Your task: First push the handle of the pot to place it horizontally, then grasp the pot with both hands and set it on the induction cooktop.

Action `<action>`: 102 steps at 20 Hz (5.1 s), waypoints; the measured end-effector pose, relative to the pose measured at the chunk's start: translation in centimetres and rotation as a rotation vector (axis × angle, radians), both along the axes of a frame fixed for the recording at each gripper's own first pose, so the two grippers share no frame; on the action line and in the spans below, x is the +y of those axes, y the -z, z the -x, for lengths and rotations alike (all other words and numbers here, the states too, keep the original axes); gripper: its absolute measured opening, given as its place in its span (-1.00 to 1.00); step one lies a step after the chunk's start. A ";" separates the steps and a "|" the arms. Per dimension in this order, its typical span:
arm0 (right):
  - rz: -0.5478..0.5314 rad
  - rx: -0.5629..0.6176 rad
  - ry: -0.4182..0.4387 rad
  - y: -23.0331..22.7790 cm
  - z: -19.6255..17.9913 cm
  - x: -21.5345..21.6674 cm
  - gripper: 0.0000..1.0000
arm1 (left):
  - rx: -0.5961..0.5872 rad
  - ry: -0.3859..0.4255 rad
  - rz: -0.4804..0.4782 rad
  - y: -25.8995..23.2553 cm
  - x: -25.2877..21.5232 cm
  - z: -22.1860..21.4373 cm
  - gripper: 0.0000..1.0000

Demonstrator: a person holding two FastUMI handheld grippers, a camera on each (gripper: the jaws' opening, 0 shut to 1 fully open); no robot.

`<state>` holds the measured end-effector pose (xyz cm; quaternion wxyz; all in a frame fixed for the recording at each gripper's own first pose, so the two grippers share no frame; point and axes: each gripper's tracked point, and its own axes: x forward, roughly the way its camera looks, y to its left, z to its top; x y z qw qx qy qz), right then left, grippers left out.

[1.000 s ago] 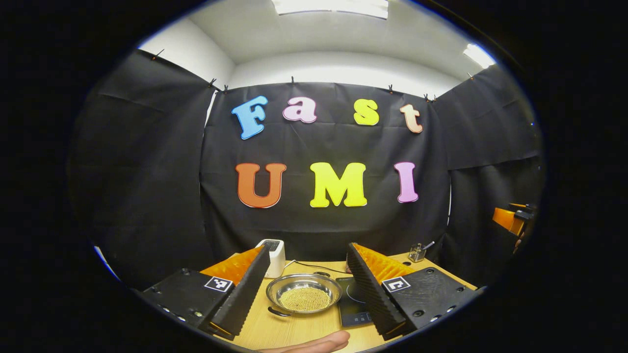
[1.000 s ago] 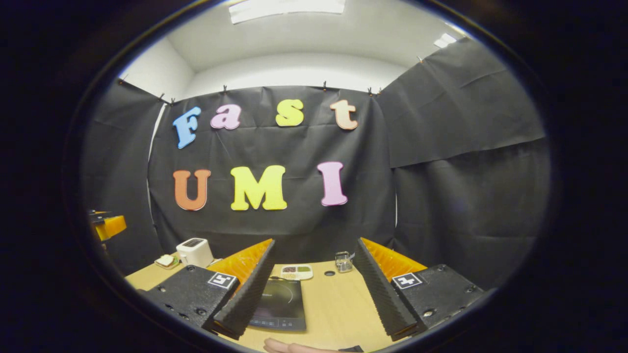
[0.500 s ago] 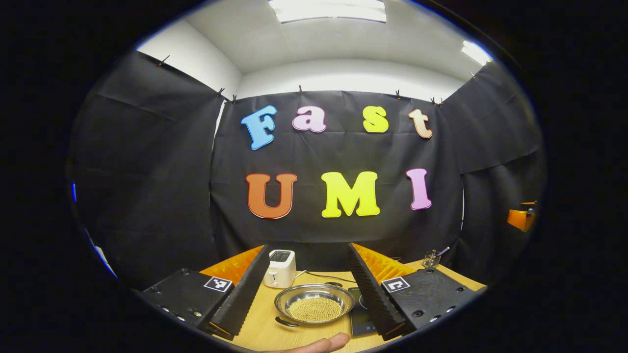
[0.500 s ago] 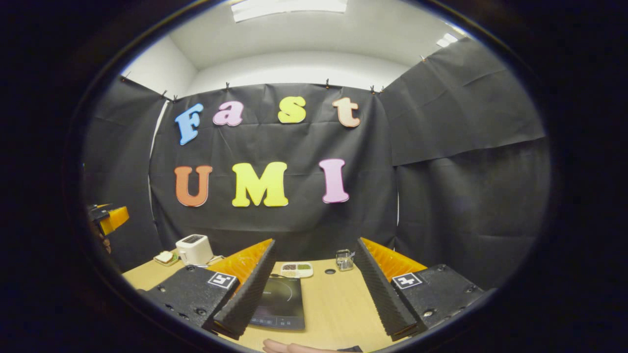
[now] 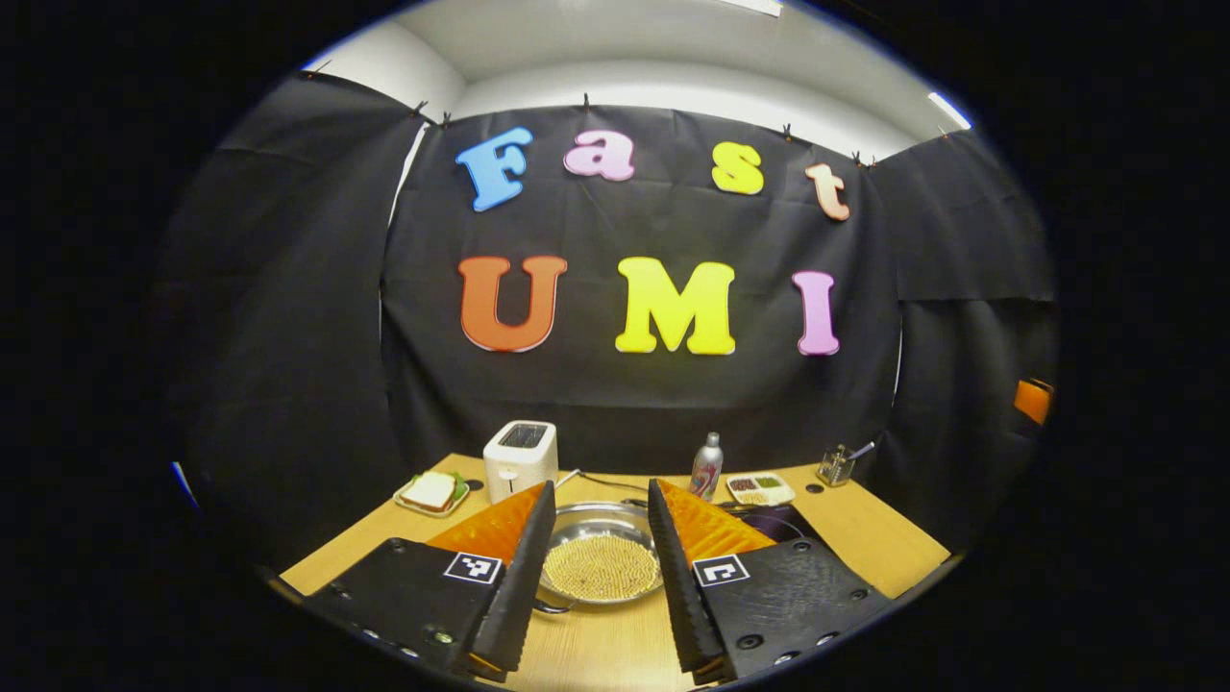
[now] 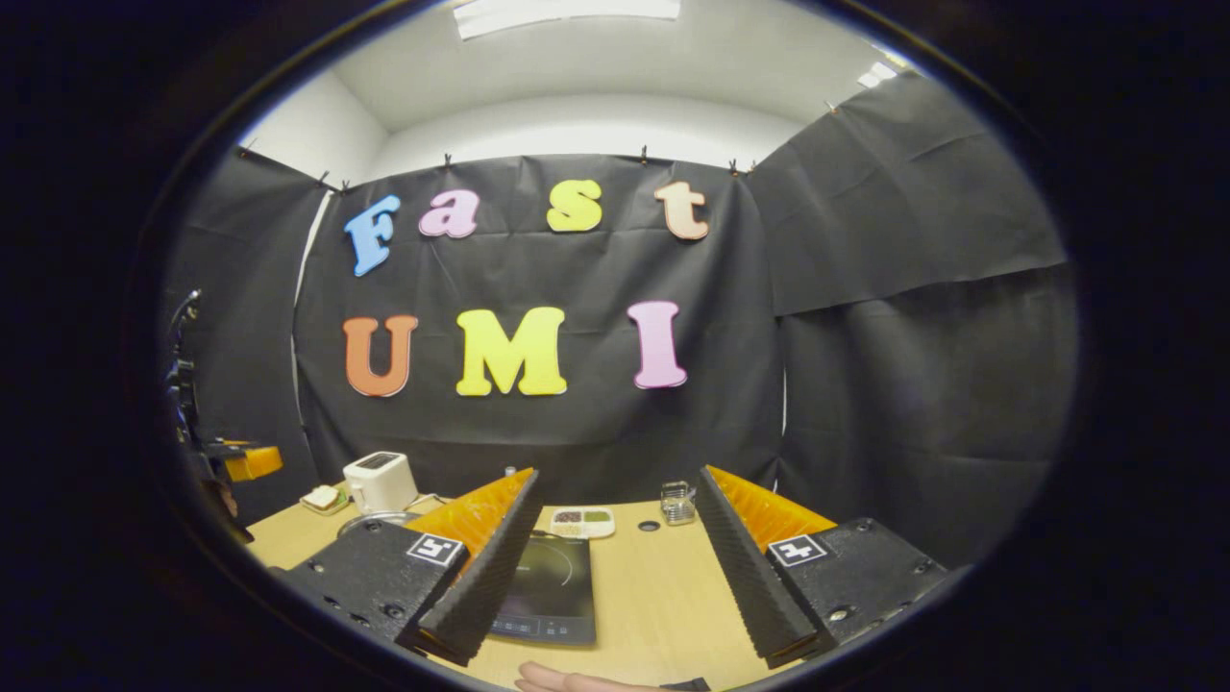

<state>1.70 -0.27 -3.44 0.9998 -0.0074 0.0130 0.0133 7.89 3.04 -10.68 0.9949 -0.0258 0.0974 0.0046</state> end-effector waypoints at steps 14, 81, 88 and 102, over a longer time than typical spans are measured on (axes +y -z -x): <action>0.037 0.045 -0.006 2.3 -1.8 0.9 1.00 | 0.552 0.058 -0.012 17.5 -0.7 -1.5 -1.00; 0.010 0.416 -0.185 22.7 -17.1 19.9 1.00 | 0.514 -0.040 0.001 18.4 12.0 -11.0 0.66; 0.019 0.475 -0.229 27.0 -19.8 25.1 1.00 | 0.462 -0.045 0.059 20.2 12.1 -13.3 0.95; 0.023 0.724 -0.214 35.4 -24.5 30.2 0.80 | 0.601 -0.032 0.026 27.8 15.0 -18.0 0.67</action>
